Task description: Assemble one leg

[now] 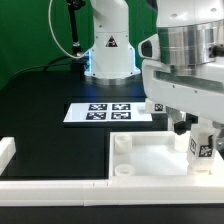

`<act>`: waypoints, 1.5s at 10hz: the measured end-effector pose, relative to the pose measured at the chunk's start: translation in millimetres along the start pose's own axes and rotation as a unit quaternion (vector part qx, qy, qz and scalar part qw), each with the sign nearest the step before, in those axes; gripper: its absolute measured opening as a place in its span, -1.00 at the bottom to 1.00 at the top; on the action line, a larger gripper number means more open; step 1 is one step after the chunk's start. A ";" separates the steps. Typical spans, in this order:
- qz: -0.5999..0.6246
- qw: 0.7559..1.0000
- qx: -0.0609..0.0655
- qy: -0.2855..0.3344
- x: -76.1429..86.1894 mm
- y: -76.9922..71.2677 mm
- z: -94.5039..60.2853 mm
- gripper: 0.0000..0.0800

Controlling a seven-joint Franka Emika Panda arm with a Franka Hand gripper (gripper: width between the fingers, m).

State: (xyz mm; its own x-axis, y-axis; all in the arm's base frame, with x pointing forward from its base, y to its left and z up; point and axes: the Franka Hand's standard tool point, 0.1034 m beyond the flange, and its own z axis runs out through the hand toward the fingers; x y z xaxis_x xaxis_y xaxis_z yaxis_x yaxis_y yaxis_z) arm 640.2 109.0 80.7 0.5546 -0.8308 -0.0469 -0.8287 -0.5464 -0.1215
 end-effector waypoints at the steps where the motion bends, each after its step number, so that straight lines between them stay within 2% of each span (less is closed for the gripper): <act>1: -0.025 1.000 -0.002 0.001 -9.0 -0.8 -3.3 0.60; 3: -0.088 0.996 -0.004 0.001 -7.3 1.5 -2.5 0.62; 4: -0.145 0.989 -0.010 0.006 -7.8 1.0 -2.5 0.62; 5: -0.262 0.965 -0.026 0.018 -11.0 -1.5 -1.9 0.62; 6: -0.356 0.934 -0.031 0.017 -8.1 -0.9 -0.7 0.62; 7: -0.393 0.919 -0.031 0.015 0.0 3.0 -0.3 0.62; 8: -0.359 0.933 -0.031 0.016 -1.2 2.3 -0.3 0.60; 9: -0.354 0.935 -0.031 0.016 -2.4 1.8 -0.1 0.07; 10: -0.351 0.936 -0.031 0.017 -1.6 2.2 -0.1 0.07; 11: -0.307 0.951 -0.029 0.018 -1.9 2.0 -0.1 -0.29; 13: -0.245 0.969 -0.026 0.022 -2.7 1.3 0.6 -0.29; 15: -0.121 0.992 -0.019 0.036 -4.7 1.5 1.3 -0.29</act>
Offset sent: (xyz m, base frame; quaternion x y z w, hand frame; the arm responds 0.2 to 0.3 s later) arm 0.0000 0.0000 0.0000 0.0000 0.0000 -0.1296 0.9916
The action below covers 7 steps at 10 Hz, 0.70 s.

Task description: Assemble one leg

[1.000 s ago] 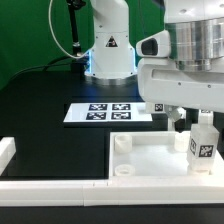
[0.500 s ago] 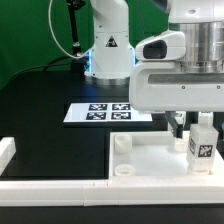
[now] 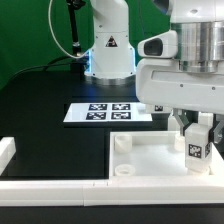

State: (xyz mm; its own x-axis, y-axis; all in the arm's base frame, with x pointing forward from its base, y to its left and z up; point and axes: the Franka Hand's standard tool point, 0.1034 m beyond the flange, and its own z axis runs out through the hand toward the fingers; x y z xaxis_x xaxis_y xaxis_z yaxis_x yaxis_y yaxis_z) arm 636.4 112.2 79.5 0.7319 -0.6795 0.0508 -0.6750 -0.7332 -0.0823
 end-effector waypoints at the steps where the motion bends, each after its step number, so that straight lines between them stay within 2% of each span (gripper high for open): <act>1: 0.075 0.997 0.000 0.000 -0.3 -0.4 -0.1 -0.29; 4: 0.324 0.946 0.008 -0.016 -1.1 -3.0 0.7 -0.29; 6: 0.416 0.909 0.012 -0.022 0.7 -2.7 -0.1 -0.29; 7: 0.426 0.904 0.011 -0.022 0.0 -2.7 0.3 -0.29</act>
Offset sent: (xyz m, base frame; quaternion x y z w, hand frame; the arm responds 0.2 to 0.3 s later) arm 0.0289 0.0160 0.0091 0.0587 -0.0492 0.4002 0.9132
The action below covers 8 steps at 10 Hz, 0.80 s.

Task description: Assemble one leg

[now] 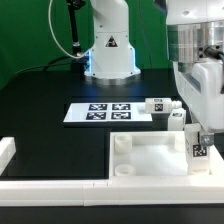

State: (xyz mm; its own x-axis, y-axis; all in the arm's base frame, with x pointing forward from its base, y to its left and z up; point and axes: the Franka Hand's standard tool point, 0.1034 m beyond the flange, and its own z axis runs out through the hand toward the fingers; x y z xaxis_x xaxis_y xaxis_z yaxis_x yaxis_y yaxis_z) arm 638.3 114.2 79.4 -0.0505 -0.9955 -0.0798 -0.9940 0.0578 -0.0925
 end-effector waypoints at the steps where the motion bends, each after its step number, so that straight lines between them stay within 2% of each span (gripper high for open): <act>1: -0.012 1.000 0.000 0.000 -0.1 0.0 0.0 0.12; 2: -0.057 0.998 0.000 0.001 0.7 -0.2 -0.2 0.12; 3: -0.146 0.989 0.000 0.002 2.6 -1.6 -1.0 0.48; 4: -0.209 0.978 0.000 0.001 2.5 -1.7 -0.7 0.48; 5: -0.312 0.950 0.000 -0.002 4.8 -1.5 0.5 0.60; 6: -0.321 0.947 0.001 0.000 0.2 1.9 -0.6 0.62; 8: -0.395 0.919 -0.001 0.001 0.7 2.8 0.2 0.62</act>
Offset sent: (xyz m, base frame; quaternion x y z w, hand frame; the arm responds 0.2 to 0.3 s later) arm 0.0076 0.0174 0.0002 -0.0005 -0.0469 -0.2896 0.9560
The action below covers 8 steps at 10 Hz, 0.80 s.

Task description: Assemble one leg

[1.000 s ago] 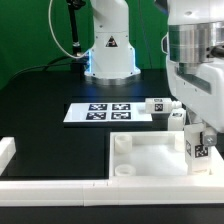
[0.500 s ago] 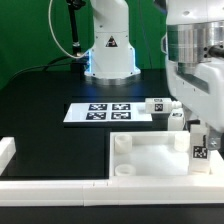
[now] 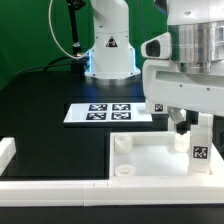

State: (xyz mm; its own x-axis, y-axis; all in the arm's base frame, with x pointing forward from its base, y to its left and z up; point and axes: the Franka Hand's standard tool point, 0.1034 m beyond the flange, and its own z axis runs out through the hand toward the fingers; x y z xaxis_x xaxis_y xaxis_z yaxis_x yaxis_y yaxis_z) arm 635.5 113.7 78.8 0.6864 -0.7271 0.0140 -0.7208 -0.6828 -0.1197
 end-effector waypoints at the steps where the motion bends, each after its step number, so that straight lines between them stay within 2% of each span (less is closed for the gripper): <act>1: -0.053 0.999 -0.003 0.001 0.3 0.2 0.0 0.62; 2: -0.177 0.984 -0.021 0.005 2.0 -0.6 -0.7 0.62; 3: -0.268 0.963 -0.021 0.005 11.3 -5.4 -4.8 0.62; 6: -0.247 0.969 -0.020 0.007 13.4 -5.6 -5.3 0.52; 8: -0.170 0.985 -0.019 0.008 13.1 -5.7 -5.2 -0.28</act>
Offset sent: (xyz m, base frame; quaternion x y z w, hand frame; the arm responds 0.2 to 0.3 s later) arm 0.0207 0.0083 0.0095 0.0295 -0.0299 -0.2276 0.9728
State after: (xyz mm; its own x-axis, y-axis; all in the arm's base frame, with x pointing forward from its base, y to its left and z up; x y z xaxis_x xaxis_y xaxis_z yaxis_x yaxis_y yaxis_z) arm 648.1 107.7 84.9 0.8873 -0.4570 0.0623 -0.4531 -0.8889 -0.0675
